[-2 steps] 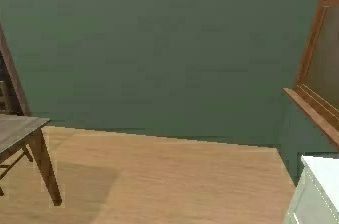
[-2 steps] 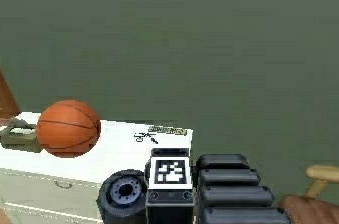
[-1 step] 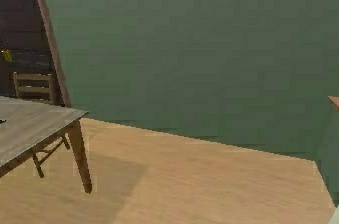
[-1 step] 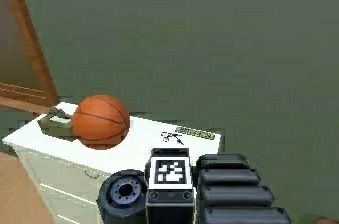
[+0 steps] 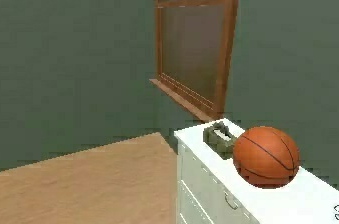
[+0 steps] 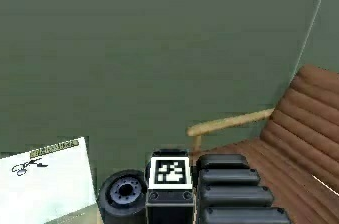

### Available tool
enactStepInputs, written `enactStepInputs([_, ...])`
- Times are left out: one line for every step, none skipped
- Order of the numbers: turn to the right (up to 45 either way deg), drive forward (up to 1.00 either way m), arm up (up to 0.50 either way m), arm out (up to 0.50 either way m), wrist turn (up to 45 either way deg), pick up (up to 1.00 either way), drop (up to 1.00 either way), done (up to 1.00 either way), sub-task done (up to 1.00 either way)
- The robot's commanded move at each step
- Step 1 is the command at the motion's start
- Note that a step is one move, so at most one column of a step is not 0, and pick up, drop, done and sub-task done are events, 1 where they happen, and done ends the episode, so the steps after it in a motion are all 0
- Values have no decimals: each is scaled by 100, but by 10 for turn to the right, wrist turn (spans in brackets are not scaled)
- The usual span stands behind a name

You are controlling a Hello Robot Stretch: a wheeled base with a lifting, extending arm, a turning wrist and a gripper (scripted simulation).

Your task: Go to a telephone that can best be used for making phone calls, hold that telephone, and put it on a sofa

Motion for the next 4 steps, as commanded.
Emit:
enactStepInputs([450, 0, 0, 0, 0, 0, 0, 0, 0])
enactStepInputs([0, 0, 0, 48, 0, 0, 0, 0, 0])
enactStepInputs([0, 0, 0, 0, 450, 0, 0, 0, 0])
enactStepInputs([0, 0, 0, 0, 240, 0, 0, 0, 0])
